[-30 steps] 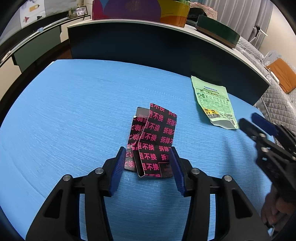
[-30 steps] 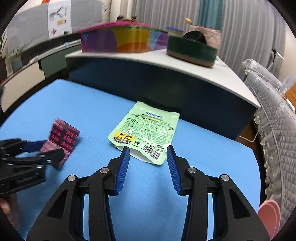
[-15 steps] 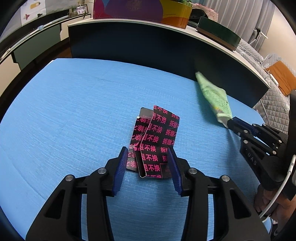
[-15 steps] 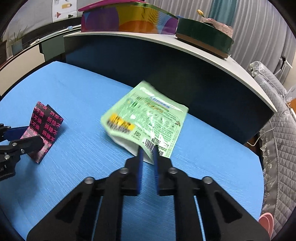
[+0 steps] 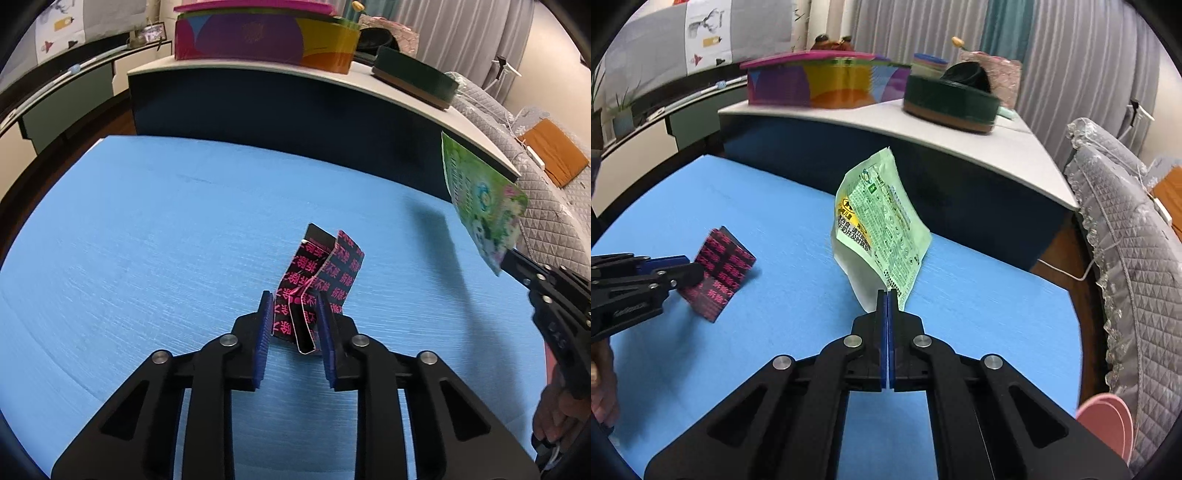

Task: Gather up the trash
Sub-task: 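Grasp the black-pink printed card with the left tool while the right tool grasps the green pouch, then carry the black-pink card and green pouch toward the pink bin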

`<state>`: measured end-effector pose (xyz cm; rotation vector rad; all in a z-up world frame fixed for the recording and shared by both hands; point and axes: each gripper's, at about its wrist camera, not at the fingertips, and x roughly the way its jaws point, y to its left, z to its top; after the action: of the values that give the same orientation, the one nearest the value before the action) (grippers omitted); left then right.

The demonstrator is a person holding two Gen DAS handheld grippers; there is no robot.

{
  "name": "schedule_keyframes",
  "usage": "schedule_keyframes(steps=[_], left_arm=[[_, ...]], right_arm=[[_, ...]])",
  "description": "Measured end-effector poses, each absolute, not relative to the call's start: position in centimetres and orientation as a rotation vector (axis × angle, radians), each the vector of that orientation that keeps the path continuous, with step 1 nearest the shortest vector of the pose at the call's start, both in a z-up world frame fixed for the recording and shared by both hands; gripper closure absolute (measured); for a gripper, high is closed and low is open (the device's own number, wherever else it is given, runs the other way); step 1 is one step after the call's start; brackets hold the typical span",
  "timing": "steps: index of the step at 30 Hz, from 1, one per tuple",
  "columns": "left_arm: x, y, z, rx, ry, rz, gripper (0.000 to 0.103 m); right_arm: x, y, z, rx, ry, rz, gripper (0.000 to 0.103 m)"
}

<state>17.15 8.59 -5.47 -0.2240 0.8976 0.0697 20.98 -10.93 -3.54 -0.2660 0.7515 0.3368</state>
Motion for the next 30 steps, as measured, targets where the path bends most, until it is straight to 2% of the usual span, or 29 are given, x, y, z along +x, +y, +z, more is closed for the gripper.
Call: schedule_keyframes(steps=[4,5,7,9,30], left_arm=[[16.6,7.7,-4.6,-0.207,0.875,0.054,0.086],[16.4,7.4,-4.3,-0.2,0.868,0.049,0.091],[16.0,6.9,-3.8,-0.19,0.854,0.039,0.091],[15.7,6.5,-3.4,-0.178,0.843,0.03,0.102],[12.3,4.9,-0.2,-0.201,0.717,-0.104,0.103]], right_arm=[[19.3,-12.3,-2.4,-0.26,0.741,0.317,0.103],[18.9,-12.7,-2.1,-0.257,0.739,0.313,0.103],[17.9,-13.6,-1.4,-0.247,0.734,0.302,0.103],[17.2,-14.3,-0.9,-0.239,0.731,0.294,0.103],[8.7,-19.9,3.0,-0.113,0.671,0.253,0.103]])
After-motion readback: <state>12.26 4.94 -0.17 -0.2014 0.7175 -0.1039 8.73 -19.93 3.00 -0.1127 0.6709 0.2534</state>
